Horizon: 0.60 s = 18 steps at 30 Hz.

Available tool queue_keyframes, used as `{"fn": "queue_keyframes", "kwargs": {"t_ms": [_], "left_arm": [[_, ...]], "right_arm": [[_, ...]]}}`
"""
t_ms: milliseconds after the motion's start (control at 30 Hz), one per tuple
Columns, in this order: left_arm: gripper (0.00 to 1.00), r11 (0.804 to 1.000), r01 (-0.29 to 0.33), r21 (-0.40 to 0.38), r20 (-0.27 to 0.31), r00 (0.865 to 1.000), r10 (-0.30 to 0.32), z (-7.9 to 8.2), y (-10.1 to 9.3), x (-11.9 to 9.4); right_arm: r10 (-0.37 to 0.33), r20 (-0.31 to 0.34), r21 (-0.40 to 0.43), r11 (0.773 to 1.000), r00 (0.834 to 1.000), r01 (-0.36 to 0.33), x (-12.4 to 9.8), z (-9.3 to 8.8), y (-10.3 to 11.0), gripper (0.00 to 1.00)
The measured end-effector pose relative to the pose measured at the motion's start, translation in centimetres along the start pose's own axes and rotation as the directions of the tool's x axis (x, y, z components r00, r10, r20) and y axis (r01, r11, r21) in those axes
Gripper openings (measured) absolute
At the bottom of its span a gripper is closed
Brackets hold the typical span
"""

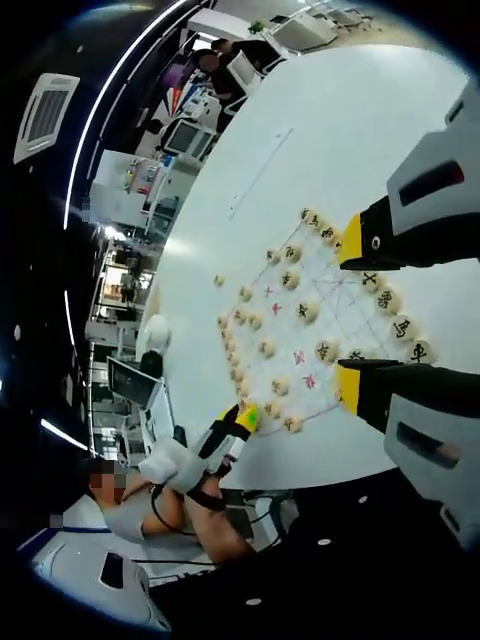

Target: Pick up the chess pieces one by one and place each piece onto its starting position on the chessboard, setting the pieces on their correct points until all the chess pieces are arranged in the starting layout

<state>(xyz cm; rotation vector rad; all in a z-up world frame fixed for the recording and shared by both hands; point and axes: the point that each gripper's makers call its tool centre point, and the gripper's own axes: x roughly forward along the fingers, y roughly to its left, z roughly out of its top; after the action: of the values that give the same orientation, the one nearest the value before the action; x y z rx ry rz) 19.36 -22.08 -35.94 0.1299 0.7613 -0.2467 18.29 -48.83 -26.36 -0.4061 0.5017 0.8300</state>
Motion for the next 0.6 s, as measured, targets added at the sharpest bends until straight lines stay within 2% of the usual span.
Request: {"fn": "queue_keyframes", "kwargs": {"t_ms": [233, 300, 400, 433, 467, 533, 567, 600], "left_arm": [[0.41, 0.997, 0.001, 0.075, 0.100, 0.995, -0.009, 3.0, 0.9, -2.3], [0.44, 0.988, 0.019, 0.154, 0.140, 0.989, -0.041, 4.5, 1.2, -3.0], [0.46, 0.973, 0.024, 0.228, 0.214, 0.974, -0.074, 7.5, 2.5, -4.2], [0.46, 0.972, 0.035, 0.232, 0.238, 0.967, -0.092, 8.5, 2.7, -4.4], [0.47, 0.972, 0.039, 0.232, 0.245, 0.965, -0.097, 8.8, 2.8, -4.5], [0.50, 0.965, 0.054, 0.255, 0.304, 0.943, -0.133, 11.1, 3.2, -4.9], [0.52, 0.964, 0.052, 0.259, 0.302, 0.944, -0.132, 11.5, 3.6, -4.8], [0.53, 0.961, 0.055, 0.273, 0.311, 0.940, -0.142, 12.3, 3.8, -4.6]], "right_arm": [[0.000, 0.001, 0.006, 1.000, 1.000, 0.000, -0.1, -0.2, 0.2, 0.36], [-0.001, 0.002, 0.007, 1.000, 1.000, 0.001, -0.2, -0.3, 0.2, 0.36], [-0.009, 0.005, 0.010, 1.000, 1.000, 0.009, -0.5, -0.5, 0.2, 0.36], [-0.015, 0.008, 0.011, 1.000, 1.000, 0.015, -0.7, -0.5, 0.2, 0.36], [-0.018, 0.010, 0.011, 1.000, 1.000, 0.017, -0.7, -0.6, 0.2, 0.37], [-0.046, 0.029, 0.018, 0.999, 0.999, 0.045, -1.1, -0.6, -0.1, 0.38], [-0.054, 0.033, 0.021, 0.998, 0.998, 0.054, -1.3, -0.6, -0.2, 0.38], [-0.062, 0.037, 0.026, 0.998, 0.997, 0.061, -1.4, -0.7, -0.3, 0.38]]}}
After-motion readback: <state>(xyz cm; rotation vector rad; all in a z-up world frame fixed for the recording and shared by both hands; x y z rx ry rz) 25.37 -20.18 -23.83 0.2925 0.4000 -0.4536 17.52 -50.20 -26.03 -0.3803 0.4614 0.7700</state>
